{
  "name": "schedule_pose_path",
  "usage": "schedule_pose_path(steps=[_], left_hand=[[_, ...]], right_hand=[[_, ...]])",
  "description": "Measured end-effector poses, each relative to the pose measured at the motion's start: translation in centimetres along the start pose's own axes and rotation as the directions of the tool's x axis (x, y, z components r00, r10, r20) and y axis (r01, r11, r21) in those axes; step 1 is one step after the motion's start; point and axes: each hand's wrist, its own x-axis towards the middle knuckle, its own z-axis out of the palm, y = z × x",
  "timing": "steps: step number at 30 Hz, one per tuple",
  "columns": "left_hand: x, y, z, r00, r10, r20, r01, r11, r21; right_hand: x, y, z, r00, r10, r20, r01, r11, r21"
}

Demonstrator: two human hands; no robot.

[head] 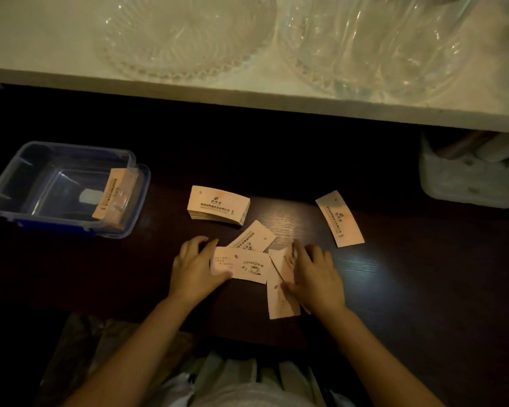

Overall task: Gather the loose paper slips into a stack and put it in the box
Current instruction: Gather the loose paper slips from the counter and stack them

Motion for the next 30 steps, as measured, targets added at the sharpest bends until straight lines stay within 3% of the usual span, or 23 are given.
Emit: schedule_pose_path(steps=[3, 7, 11, 16, 19, 21, 24, 26, 27, 28, 30], left_hand=[[0.1, -0.2, -0.1, 0.999, 0.019, -0.035, -0.019, 1.000, -0.001], [0.1, 0.2, 0.0, 0.998, -0.065, -0.021, 0.064, 0.996, -0.063], [-0.1, 0.4, 0.1, 0.992, -0.111, 0.054, 0.121, 0.963, -0.240], [-0.4, -0.1, -1.3, 0.964, -0.214, 0.159, 0.264, 0.689, -0.675], [-0.8, -0.4, -2.5, 0.915, -0.250, 0.318, 0.398, 0.420, -0.816], [-1.2, -0.3, -3.2, 0.902, -0.234, 0.364, 0.424, 0.306, -0.853], [-1.8, 0.0, -3.9, 0.898, -0.204, 0.390, 0.425, 0.177, -0.888], [-2.1, 0.3, -4.2, 0.896, -0.176, 0.408, 0.429, 0.100, -0.898], [-2.3, 0.5, -4.4, 0.900, -0.149, 0.410, 0.422, 0.062, -0.904], [-2.4, 0.8, -4.6, 0.906, -0.119, 0.405, 0.410, 0.021, -0.912], [-2.7, 1.3, -4.9, 0.921, -0.062, 0.386, 0.382, -0.066, -0.922]], right_hand=[[1.2, -0.7, -0.2, 0.998, -0.014, 0.059, 0.013, 1.000, 0.012], [1.7, -0.7, -0.1, 0.992, 0.052, 0.116, -0.059, 0.996, 0.064], [1.6, -0.3, -0.2, 0.988, 0.098, 0.123, -0.112, 0.987, 0.119], [1.3, 1.1, -2.3, 0.979, 0.172, 0.108, -0.197, 0.930, 0.310], [0.9, 2.4, -4.5, 0.959, 0.187, 0.212, -0.273, 0.806, 0.525], [0.4, 2.9, -6.1, 0.949, 0.168, 0.266, -0.309, 0.648, 0.696], [-0.6, 2.5, -7.8, 0.942, 0.132, 0.308, -0.332, 0.250, 0.910], [-1.3, 1.2, -8.0, 0.942, 0.125, 0.311, -0.313, -0.002, 0.950], [-1.5, 0.2, -7.8, 0.945, 0.140, 0.297, -0.292, -0.056, 0.955], [-1.6, -0.9, -7.4, 0.946, 0.167, 0.278, -0.277, -0.032, 0.960], [-1.7, -3.2, -6.4, 0.947, 0.224, 0.232, -0.266, 0.141, 0.953]])
